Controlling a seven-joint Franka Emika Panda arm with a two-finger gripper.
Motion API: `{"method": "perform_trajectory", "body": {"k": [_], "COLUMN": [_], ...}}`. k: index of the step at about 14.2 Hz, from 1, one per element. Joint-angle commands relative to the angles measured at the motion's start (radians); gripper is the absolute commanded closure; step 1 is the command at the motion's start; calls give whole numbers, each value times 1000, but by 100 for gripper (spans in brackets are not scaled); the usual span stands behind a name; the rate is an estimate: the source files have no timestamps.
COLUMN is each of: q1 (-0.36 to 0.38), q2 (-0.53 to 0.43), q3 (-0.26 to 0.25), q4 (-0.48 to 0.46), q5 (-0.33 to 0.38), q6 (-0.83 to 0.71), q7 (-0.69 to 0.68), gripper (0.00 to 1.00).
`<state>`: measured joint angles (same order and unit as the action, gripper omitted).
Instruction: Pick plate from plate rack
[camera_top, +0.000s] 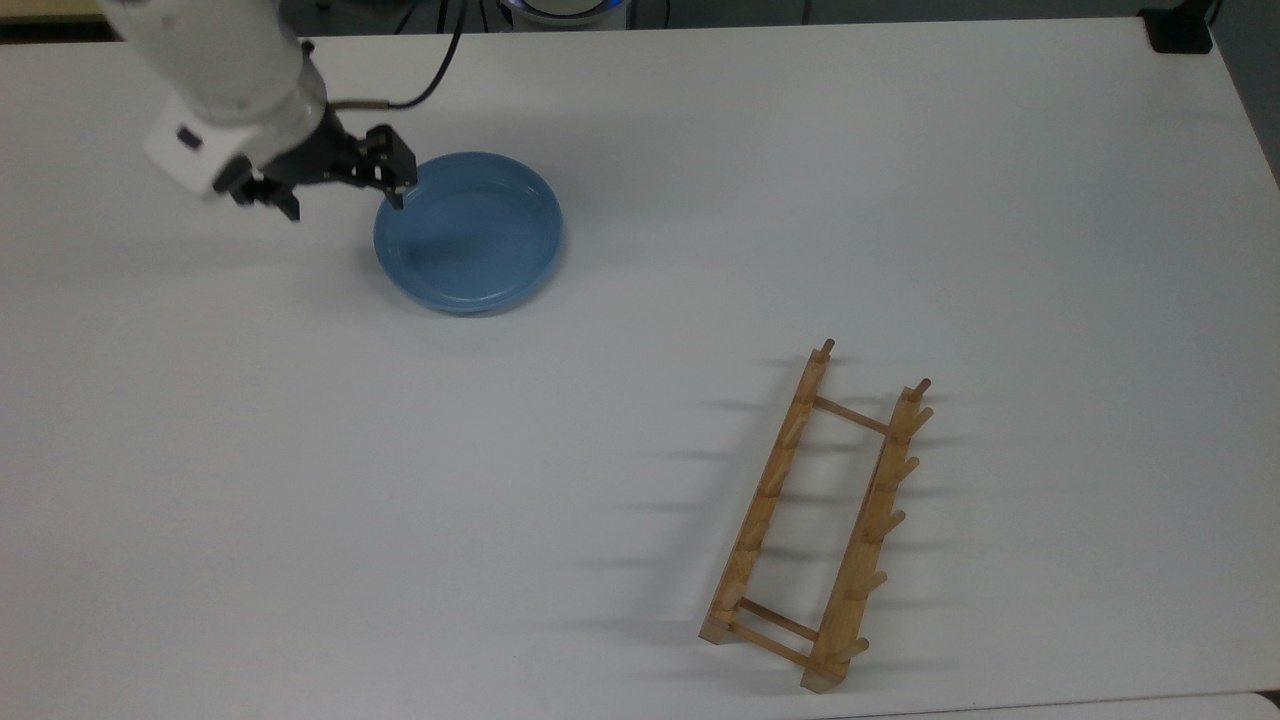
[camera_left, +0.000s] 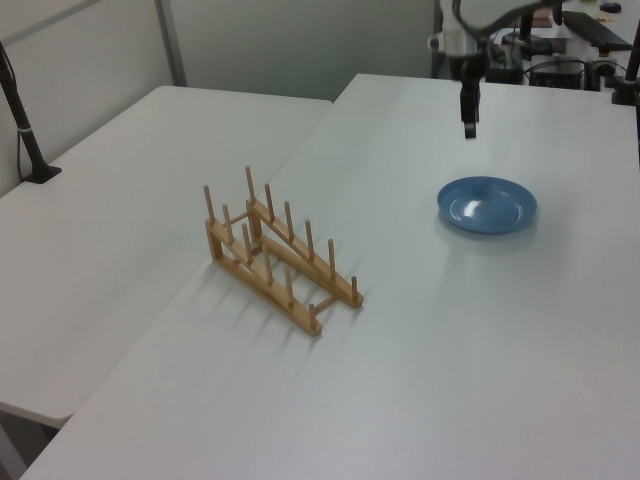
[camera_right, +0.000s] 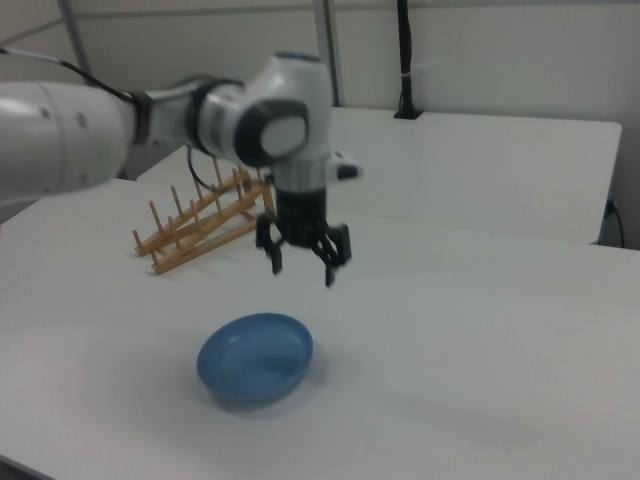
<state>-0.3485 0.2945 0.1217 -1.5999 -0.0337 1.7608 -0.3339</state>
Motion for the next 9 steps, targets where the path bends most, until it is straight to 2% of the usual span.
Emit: {"method": "perform_trajectory", "body": {"k": [1, 4, 9], "q1": [72, 164, 250], "q2": [-132, -190, -325], "q3": [10, 9, 10], "q4": [11, 52, 63], "q5": [12, -32, -20], "q6": [-75, -179, -354], "q7": [339, 533, 566], "gripper": [0, 0, 0]}}
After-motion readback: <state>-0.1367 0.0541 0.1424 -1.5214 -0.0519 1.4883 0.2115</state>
